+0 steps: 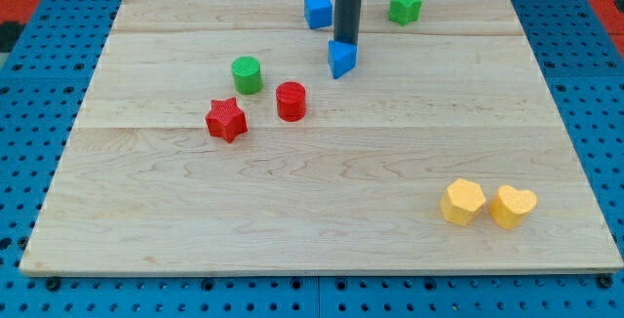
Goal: Move the green star to the bottom right of the blue triangle
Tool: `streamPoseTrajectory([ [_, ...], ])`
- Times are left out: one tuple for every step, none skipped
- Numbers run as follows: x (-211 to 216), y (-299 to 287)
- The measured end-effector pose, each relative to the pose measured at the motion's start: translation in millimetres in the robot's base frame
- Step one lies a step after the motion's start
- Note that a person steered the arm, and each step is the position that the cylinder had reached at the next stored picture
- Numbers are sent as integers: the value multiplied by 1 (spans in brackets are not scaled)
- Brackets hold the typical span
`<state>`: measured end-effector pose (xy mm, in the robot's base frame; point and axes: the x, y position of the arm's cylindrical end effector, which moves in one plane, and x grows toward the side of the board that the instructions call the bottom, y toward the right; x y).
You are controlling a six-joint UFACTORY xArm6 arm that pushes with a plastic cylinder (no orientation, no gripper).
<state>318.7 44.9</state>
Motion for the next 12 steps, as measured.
streamPoseTrajectory([
  [3,7],
  [-17,64],
  [-22,136],
  [-68,172],
  [-123,173],
  [-126,126],
  [-120,84],
  [-64,70],
  [-13,79],
  [8,85],
  [-33,108],
  [-58,83],
])
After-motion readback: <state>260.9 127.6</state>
